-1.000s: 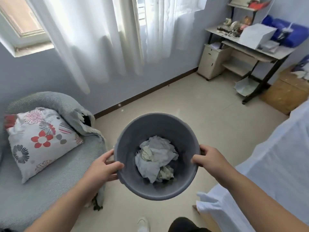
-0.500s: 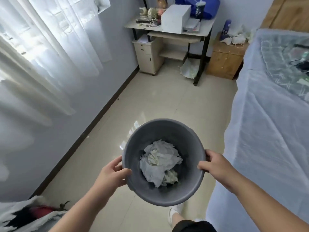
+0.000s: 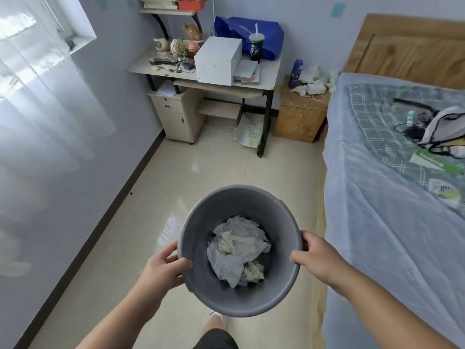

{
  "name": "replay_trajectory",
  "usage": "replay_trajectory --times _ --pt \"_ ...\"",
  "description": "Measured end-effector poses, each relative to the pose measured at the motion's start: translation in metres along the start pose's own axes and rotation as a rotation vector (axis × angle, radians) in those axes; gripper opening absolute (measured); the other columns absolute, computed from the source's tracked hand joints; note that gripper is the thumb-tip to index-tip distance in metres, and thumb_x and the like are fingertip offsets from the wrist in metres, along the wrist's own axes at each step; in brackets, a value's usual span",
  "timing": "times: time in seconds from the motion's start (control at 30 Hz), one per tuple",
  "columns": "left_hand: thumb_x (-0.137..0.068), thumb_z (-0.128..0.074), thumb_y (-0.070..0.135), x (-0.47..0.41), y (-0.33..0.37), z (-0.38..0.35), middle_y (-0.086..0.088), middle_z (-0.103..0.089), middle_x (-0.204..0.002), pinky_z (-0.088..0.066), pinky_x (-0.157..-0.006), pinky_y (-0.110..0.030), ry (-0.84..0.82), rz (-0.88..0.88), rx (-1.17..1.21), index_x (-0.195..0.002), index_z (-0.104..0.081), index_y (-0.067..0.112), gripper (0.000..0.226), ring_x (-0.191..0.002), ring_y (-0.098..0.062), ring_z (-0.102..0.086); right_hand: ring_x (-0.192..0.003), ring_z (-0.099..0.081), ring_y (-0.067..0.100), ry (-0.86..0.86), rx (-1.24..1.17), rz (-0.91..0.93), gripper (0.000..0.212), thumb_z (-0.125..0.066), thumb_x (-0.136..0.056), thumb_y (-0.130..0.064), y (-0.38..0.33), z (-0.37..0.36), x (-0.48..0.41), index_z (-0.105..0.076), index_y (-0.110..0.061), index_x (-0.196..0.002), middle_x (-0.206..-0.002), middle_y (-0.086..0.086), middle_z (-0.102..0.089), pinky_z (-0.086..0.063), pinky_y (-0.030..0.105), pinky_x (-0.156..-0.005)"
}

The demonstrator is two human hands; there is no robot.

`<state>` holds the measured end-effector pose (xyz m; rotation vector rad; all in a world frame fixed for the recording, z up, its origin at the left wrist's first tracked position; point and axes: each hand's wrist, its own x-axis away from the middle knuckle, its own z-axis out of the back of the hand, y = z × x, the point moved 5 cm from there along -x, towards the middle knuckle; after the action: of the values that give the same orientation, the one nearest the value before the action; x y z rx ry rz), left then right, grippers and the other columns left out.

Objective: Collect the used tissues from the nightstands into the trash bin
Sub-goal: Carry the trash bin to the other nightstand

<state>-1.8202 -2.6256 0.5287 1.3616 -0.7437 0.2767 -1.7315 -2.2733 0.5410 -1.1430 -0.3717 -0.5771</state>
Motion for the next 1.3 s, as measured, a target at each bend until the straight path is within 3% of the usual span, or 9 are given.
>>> replay_trajectory --times 0.13,0.33,0.6,0.77,0.93,1.03,1.13,1.23,1.3 --pt "-0.087 -0.065 -0.007 -0.079 0.065 -0.01 -0.011 -0.084 -0.107 -0.067 -0.068 -0.036 -0.088 0.024 -0.072 -0.12 -0.078 0.031 0.051 -0.091 -0.034 -0.082 -0.091 -0.071 0.024 0.062 -0.022 -0.083 0.036 -0.064 -0.061 -0.036 -0.028 0.025 -0.051 -0.071 -0.031 -0.097 -0.09 -0.005 -0.075 -0.055 0.032 -0.078" --pt "-0.089 -0.071 0.0 -0.18 0.198 -0.05 -0.009 -0.083 -0.114 -0.068 -0.073 -0.035 -0.269 -0.062 -0.203 -0.126 -0.076 0.031 0.049 -0.099 -0.033 -0.081 -0.066 -0.063 -0.001 0.193 -0.127 -0.094 0.027 -0.064 -0.064 -0.036 -0.073 0.099 -0.117 -0.067 -0.046 -0.089 -0.08 -0.014 -0.072 -0.05 0.026 -0.068" --pt "-0.092 -0.066 -0.003 -0.319 0.295 -0.176 -0.012 -0.082 -0.115 -0.067 -0.079 -0.038 -0.38 -0.048 -0.339 -0.129 -0.074 0.028 0.049 -0.103 -0.032 -0.08 -0.075 -0.066 0.011 0.281 -0.266 -0.163 0.025 -0.067 -0.064 -0.029 -0.06 0.218 -0.232 -0.072 -0.032 -0.088 -0.081 -0.005 -0.073 -0.051 0.034 -0.074" --pt "-0.092 -0.066 -0.002 -0.393 0.353 -0.248 -0.012 -0.082 -0.113 -0.067 -0.084 -0.044 -0.359 -0.01 -0.355 -0.127 -0.074 0.027 0.046 -0.101 -0.034 -0.08 -0.065 -0.06 0.009 0.284 -0.292 -0.182 0.021 -0.066 -0.06 -0.027 -0.078 0.311 -0.309 -0.072 -0.032 -0.08 -0.068 -0.012 -0.065 -0.048 0.033 -0.07" --pt "-0.091 -0.068 -0.001 -0.457 0.422 -0.293 -0.01 -0.082 -0.114 -0.068 -0.078 -0.039 -0.361 -0.057 -0.305 -0.119 -0.078 0.037 0.049 -0.102 -0.03 -0.08 -0.068 -0.064 0.008 0.285 -0.274 -0.129 0.025 -0.067 -0.059 -0.029 -0.118 0.398 -0.382 -0.074 -0.033 -0.084 -0.074 -0.01 -0.071 -0.05 0.033 -0.072" --pt "-0.091 -0.067 -0.002 -0.503 0.458 -0.311 -0.009 -0.083 -0.112 -0.067 -0.074 -0.036 -0.351 -0.064 -0.261 -0.114 -0.079 0.041 0.05 -0.1 -0.029 -0.08 -0.08 -0.072 0.015 0.277 -0.268 -0.103 0.032 -0.069 -0.059 -0.03 -0.135 0.431 -0.433 -0.074 -0.035 -0.09 -0.086 -0.005 -0.078 -0.056 0.041 -0.081" --pt "-0.09 -0.067 -0.004 -0.557 0.477 -0.326 -0.01 -0.083 -0.111 -0.067 -0.071 -0.035 -0.339 -0.045 -0.254 -0.118 -0.079 0.037 0.051 -0.097 -0.03 -0.081 -0.095 -0.076 0.019 0.235 -0.261 -0.128 0.036 -0.072 -0.062 -0.031 -0.139 0.45 -0.483 -0.074 -0.04 -0.097 -0.097 -0.002 -0.08 -0.06 0.047 -0.094" --pt "-0.088 -0.065 -0.007 -0.621 0.49 -0.344 -0.011 -0.083 -0.109 -0.066 -0.067 -0.033 -0.342 0.002 -0.248 -0.122 -0.077 0.031 0.052 -0.094 -0.029 -0.082 -0.097 -0.076 0.018 0.227 -0.285 -0.179 0.037 -0.072 -0.064 -0.031 -0.138 0.467 -0.534 -0.075 -0.041 -0.099 -0.099 -0.002 -0.08 -0.06 0.051 -0.096" --pt "-0.085 -0.068 -0.004 -0.658 0.501 -0.36 -0.012 -0.083 -0.11 -0.066 -0.068 -0.033 -0.365 0.037 -0.262 -0.122 -0.077 0.03 0.052 -0.094 -0.03 -0.081 -0.1 -0.075 0.027 0.243 -0.303 -0.227 0.038 -0.072 -0.064 -0.028 -0.139 0.479 -0.563 -0.075 -0.035 -0.101 -0.1 0.004 -0.08 -0.058 0.056 -0.098"
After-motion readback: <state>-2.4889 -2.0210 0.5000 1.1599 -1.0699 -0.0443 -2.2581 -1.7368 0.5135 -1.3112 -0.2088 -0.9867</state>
